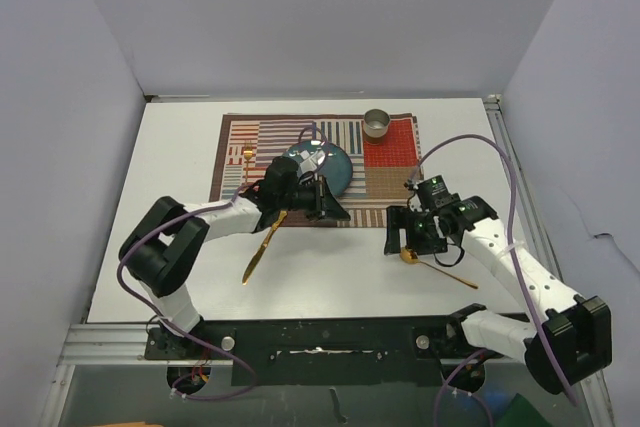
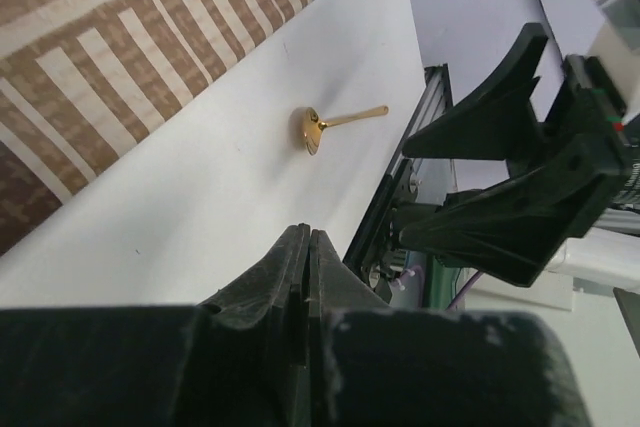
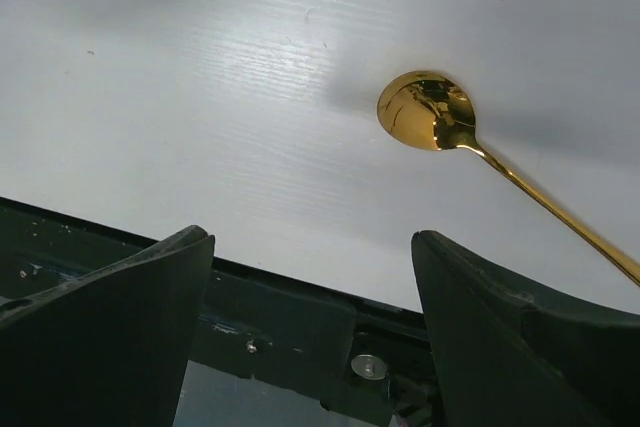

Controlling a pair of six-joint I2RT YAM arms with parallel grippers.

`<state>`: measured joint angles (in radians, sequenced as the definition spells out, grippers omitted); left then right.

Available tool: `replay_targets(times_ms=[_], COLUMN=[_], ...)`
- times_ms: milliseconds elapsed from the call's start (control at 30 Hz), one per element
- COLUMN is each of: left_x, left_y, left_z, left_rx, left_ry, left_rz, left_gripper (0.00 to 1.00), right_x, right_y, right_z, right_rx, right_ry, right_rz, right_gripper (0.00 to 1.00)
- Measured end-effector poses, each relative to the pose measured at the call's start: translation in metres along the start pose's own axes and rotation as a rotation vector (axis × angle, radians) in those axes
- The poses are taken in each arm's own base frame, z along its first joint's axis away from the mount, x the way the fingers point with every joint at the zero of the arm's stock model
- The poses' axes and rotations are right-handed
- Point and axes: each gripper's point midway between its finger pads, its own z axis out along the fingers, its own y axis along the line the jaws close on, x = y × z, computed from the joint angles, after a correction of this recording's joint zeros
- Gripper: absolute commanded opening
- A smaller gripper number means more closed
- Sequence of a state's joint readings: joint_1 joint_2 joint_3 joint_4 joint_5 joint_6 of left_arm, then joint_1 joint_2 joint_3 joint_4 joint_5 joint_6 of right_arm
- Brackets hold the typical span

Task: Set the dinner table for one person
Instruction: Pick up the spoon from the center of the board.

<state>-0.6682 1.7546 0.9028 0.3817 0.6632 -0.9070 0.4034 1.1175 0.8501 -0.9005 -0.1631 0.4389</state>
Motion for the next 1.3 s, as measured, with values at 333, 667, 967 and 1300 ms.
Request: replay_targets(times_ms=[333,667,967,1300], left_x=[-0.007,-0.007,-0.001,0.000], left_y=[-0.012,-0.001,0.011,0.014], left_z=[-0.023,-0.039,-0.041,-0.041], left_rx=[-0.023,-0.076,-0.104,-0.114], left_ry=[-0.026,-0.042,-0.033,-0.034], left_rz=[0.068,0.084,0.075,0.072], left_gripper=[0.00,0.00,0.00,0.00], right_x=[0.011,0.022,0.022,0.003], right_y=[-0.019,-0.050,-0.063,-0.058], right_z=[0.033,0.065,0.073,0.072], right_rx=[0.123,0.362,0.512,0.532], right_ry=[0.070,0.146,0.163,0.120], right_rz=[0.093,0.094,0.066,0.045], right_gripper=[0.79,0.43,0.11,0.00])
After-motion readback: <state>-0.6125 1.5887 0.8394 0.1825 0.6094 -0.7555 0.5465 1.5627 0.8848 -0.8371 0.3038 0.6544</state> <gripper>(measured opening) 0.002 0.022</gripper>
